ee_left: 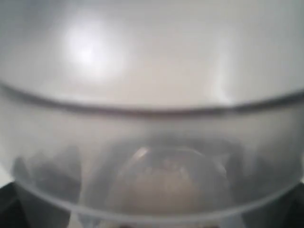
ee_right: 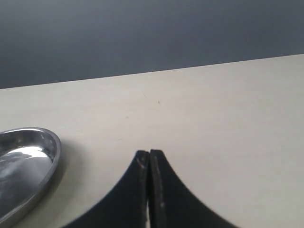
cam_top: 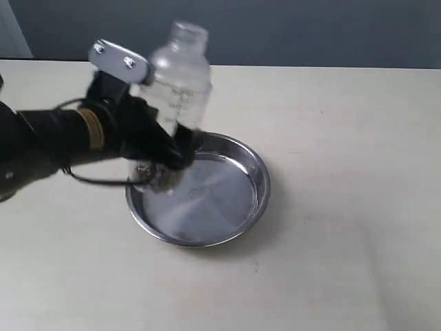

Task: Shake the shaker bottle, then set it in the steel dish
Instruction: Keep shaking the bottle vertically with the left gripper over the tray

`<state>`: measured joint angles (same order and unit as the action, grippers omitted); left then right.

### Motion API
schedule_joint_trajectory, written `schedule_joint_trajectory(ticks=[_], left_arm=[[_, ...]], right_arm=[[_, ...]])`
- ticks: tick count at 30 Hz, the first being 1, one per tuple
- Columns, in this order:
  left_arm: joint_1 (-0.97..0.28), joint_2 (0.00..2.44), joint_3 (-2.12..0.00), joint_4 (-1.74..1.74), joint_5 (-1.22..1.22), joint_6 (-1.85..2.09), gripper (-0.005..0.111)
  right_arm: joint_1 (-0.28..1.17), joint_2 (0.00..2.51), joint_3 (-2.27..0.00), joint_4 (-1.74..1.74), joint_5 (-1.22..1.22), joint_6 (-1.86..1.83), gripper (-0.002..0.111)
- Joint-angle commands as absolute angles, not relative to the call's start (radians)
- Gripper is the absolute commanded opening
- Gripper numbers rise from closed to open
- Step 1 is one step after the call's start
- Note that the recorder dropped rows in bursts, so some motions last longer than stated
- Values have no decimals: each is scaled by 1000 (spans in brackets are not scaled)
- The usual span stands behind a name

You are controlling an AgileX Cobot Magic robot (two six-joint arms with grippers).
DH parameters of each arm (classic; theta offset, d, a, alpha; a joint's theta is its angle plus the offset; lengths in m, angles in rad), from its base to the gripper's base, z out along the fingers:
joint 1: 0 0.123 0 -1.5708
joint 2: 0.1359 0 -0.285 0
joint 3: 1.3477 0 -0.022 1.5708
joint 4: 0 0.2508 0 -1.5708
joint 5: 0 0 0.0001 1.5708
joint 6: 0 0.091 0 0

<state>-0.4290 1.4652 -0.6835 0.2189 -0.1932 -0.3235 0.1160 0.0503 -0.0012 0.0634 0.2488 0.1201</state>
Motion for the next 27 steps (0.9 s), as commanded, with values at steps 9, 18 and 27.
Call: schedule_joint_trajectory(ticks=[9,18,27], left_arm=[[-367,1433,-712,254,-133,-556,0],[-396,1457,-776,692,67,-888,0],[-475,1495,-813,825,190,-862,0]], right_arm=[[118,54,0,58,234,117,-1],[118,54,0,58,234,117,-1],[118,54,0,58,237,117,-1]])
